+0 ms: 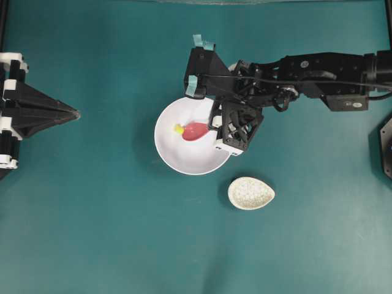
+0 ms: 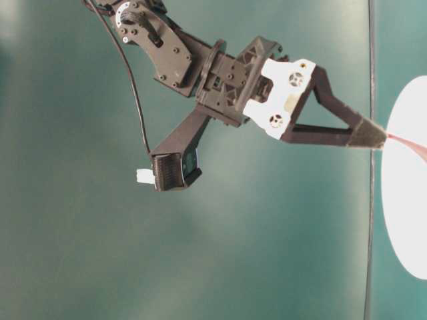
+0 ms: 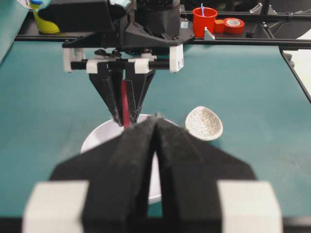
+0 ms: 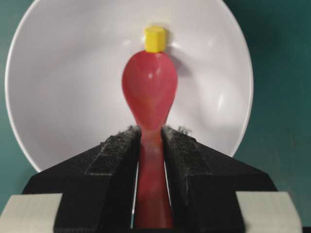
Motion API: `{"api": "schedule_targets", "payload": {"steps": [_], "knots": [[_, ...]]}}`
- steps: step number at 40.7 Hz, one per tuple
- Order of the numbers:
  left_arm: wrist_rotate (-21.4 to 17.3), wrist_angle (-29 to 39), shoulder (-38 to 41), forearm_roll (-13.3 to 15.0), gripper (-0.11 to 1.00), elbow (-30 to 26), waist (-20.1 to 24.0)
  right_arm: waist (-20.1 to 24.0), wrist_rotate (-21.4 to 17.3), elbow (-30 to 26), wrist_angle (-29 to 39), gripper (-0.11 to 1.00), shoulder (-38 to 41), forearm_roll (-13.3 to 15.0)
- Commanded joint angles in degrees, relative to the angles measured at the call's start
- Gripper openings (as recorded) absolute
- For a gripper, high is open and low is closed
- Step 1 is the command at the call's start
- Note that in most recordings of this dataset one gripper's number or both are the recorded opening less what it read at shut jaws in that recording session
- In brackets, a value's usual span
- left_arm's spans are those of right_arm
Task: Scoop the yellow hexagonal prism block from the bowl with a spoon using the right arm.
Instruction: 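Slide the spoon bowl under the yellow hexagonal block with the right gripper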
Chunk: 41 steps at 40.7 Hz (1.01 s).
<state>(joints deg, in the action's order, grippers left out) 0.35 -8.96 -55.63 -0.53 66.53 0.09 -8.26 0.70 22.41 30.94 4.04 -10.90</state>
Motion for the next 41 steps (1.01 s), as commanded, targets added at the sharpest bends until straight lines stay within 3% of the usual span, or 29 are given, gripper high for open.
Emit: {"api": "schedule_targets", "payload": {"steps": [1, 41], "knots": [[0.09, -0.18, 0.18, -0.09, 0.00, -1.41, 0.00, 0.09, 0.09, -0.53, -1.41, 0.24, -0.79, 0.26], [0.09, -0.09, 0.26, -0.09, 0.00, -1.41, -0.09, 0.88, 0.00, -0.26, -7.03, 0.24, -0.79, 0.18]]}}
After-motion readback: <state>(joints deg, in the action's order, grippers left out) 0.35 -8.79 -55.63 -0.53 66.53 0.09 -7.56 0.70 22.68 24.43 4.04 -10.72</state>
